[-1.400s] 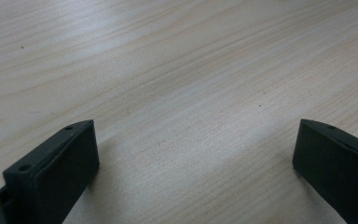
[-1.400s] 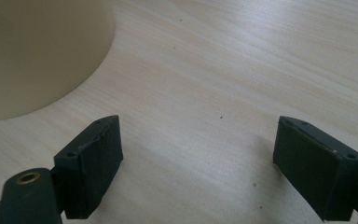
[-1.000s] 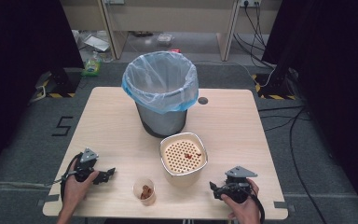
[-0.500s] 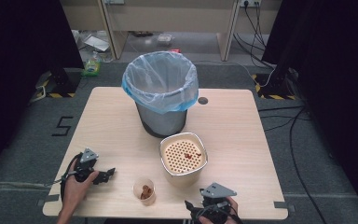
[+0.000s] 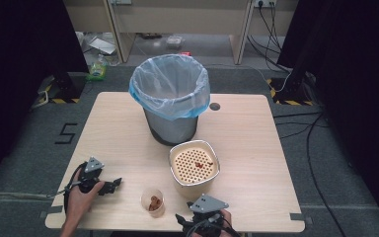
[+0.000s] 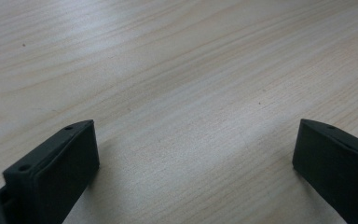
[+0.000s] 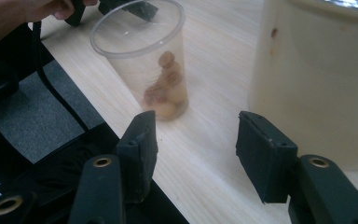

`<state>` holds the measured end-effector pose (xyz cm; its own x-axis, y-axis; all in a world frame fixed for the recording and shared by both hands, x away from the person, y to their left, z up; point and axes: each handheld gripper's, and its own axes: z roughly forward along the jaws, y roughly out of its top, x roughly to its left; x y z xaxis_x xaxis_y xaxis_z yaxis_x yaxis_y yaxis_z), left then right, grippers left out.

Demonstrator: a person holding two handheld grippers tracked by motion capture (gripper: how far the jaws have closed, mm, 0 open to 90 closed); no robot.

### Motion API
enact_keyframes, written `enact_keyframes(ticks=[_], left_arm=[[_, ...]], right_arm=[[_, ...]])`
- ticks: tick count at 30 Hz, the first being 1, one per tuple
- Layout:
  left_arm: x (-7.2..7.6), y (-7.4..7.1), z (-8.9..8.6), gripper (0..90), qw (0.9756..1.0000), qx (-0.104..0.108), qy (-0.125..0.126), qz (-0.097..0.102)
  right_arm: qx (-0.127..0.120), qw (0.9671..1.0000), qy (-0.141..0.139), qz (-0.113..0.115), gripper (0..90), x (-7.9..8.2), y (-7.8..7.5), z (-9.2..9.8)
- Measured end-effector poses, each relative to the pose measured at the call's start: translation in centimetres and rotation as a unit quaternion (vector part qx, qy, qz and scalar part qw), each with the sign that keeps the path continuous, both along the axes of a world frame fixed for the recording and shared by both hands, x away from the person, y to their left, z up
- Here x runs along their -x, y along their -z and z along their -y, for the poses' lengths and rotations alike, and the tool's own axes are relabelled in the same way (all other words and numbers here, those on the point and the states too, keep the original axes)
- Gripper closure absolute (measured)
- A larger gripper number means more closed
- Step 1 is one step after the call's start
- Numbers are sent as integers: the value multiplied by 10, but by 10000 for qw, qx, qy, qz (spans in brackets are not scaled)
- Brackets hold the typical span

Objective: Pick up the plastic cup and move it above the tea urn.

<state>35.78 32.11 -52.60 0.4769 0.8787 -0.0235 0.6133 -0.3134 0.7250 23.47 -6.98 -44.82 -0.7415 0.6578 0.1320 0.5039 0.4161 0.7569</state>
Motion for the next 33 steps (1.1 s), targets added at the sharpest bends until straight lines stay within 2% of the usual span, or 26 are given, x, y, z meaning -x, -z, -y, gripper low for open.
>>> enact_keyframes(ticks=[7,14,24,33], left_arm=[[0,0,0,0,10000,-1,1,0],[0,0,0,0,10000,0,0,-1],[0,0,0,0,10000,1,0,0],[0,0,0,0,10000,0,0,0]], right_arm=[[-51,9999,-125,14,519,-7,-5,-9],[16,9996,-176,202,529,-14,-16,-22],[-64,9993,-292,237,545,-20,-27,-35],[109,9988,-374,287,558,-32,-27,-52]])
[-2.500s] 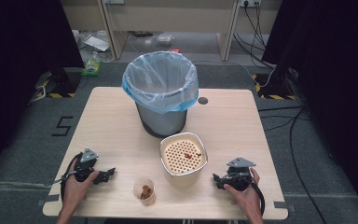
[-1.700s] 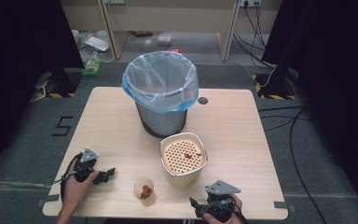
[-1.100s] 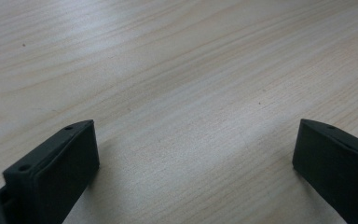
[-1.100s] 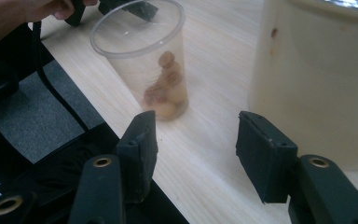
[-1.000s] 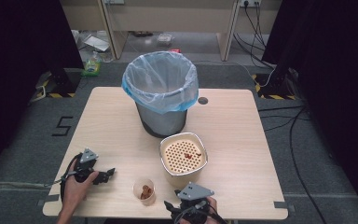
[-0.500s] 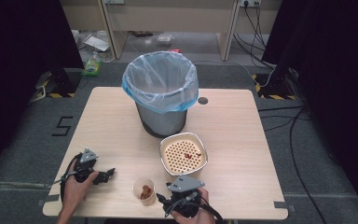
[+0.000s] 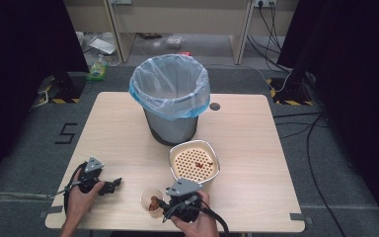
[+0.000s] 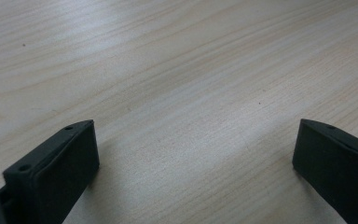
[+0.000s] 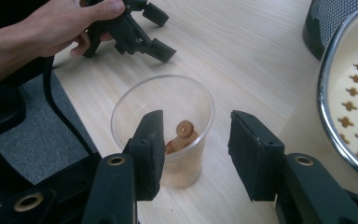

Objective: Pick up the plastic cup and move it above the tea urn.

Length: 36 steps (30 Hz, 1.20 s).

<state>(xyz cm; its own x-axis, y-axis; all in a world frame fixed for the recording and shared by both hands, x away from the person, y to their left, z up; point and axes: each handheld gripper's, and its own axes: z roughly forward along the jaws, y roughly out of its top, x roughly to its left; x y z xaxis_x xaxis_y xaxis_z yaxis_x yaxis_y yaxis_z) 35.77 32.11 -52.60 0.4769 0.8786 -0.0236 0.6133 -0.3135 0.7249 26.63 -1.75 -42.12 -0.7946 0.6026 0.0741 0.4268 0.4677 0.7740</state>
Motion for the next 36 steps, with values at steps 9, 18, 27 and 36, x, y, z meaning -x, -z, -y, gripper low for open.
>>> enact_keyframes(ticks=[9,18,27,36], left_arm=[[0,0,0,0,10000,-3,31,1],[0,0,0,0,10000,-6,33,1],[0,0,0,0,10000,-5,32,0],[0,0,0,0,10000,-5,32,0]], right_arm=[[223,9997,-41,-30,562,-10,10,-15],[387,9990,-88,-202,586,-14,23,-19],[494,9978,-251,-365,699,-10,37,-11],[232,9979,-467,-391,882,-5,43,11]])
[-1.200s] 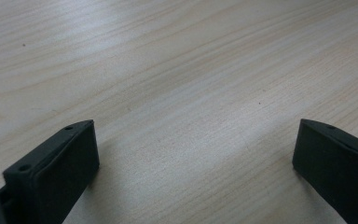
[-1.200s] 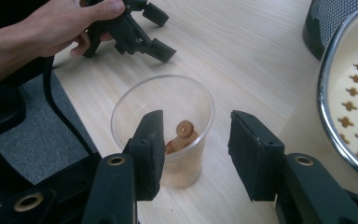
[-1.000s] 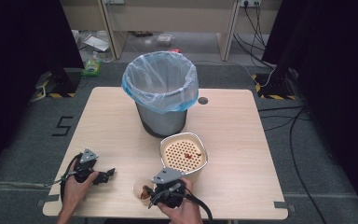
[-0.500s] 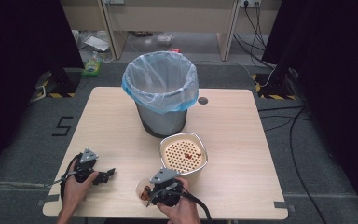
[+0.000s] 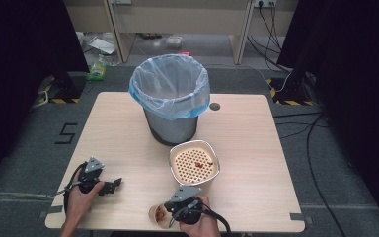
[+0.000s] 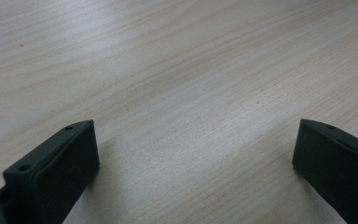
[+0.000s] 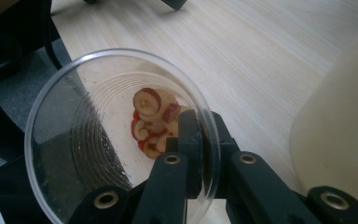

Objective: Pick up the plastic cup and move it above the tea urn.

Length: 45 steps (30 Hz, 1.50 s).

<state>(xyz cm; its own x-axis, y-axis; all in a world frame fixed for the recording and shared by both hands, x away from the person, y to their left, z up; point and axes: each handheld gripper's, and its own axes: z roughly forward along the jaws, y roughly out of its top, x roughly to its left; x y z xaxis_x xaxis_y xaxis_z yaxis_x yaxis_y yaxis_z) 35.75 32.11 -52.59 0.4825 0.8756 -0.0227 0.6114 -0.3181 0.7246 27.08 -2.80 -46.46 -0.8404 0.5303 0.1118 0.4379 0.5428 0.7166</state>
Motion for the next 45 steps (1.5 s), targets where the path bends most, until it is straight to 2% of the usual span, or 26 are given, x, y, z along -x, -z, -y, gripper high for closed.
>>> enact_keyframes(ticks=[13,20,28,30,31,32,34,35,36,37,38,42,43,45], left_arm=[[0,0,0,0,10000,1,0,1],[0,0,0,0,10000,0,0,0],[0,0,0,0,10000,0,1,-1],[0,0,0,0,10000,1,0,0],[0,0,0,0,10000,0,0,-1],[0,0,0,0,10000,0,0,-1],[0,0,0,0,10000,2,-1,0],[0,0,0,0,10000,0,1,0],[0,0,0,0,10000,1,1,-1],[0,0,0,0,10000,1,1,-1],[0,0,0,0,10000,2,-2,-1],[0,0,0,0,10000,0,1,-2],[0,0,0,0,10000,3,-1,-2],[0,0,0,0,10000,1,-2,-1]], right_arm=[[-122,9998,-93,118,896,9,-8,19],[-153,9998,-28,121,896,16,-10,36],[-111,9992,359,113,896,29,-13,80],[-117,9989,438,100,895,30,-13,86],[-137,9981,598,88,896,31,-14,99],[-137,9981,598,88,896,31,-14,99],[-78,9972,743,86,895,31,-16,114],[-78,9972,743,86,895,31,-16,114],[-65,9956,929,71,895,31,-16,126],[-65,9956,929,71,895,31,-16,126],[-12,9937,1118,70,895,29,-15,138],[59,9912,1320,94,895,25,-13,152],[104,9893,1452,127,895,23,-14,159],[133,9875,1558,182,895,21,-15,166]])
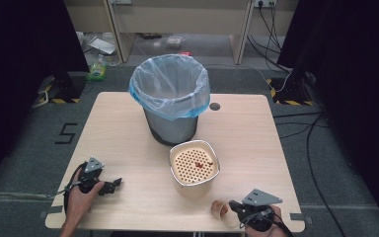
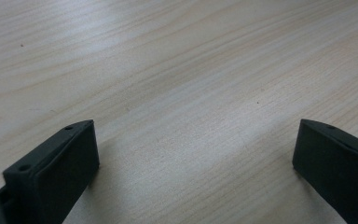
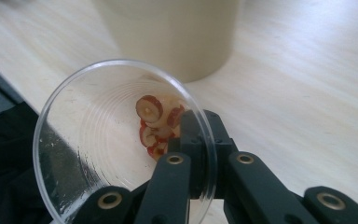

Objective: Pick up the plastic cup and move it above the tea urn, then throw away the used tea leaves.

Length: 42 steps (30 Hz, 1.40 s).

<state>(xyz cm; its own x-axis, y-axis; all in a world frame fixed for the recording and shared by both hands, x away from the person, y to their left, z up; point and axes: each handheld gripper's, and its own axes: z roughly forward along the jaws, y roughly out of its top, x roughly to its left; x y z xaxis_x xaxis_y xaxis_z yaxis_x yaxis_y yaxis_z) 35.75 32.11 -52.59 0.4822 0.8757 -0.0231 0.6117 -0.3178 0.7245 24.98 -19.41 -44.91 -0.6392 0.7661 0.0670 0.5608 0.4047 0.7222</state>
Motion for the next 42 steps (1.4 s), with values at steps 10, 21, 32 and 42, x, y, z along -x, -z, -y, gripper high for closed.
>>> enact_keyframes(ticks=[10,21,32,42], left_arm=[[0,0,0,0,10000,-2,-2,-1],[-1,0,0,0,10000,-3,2,0],[-1,0,0,0,10000,-5,4,0],[0,0,0,0,10000,-5,7,2]], right_arm=[[155,9988,315,348,894,-16,-13,21],[338,9960,397,730,893,-43,-31,20],[608,9877,631,1294,892,-82,-59,14],[850,9745,798,1918,892,-108,-79,-2]])
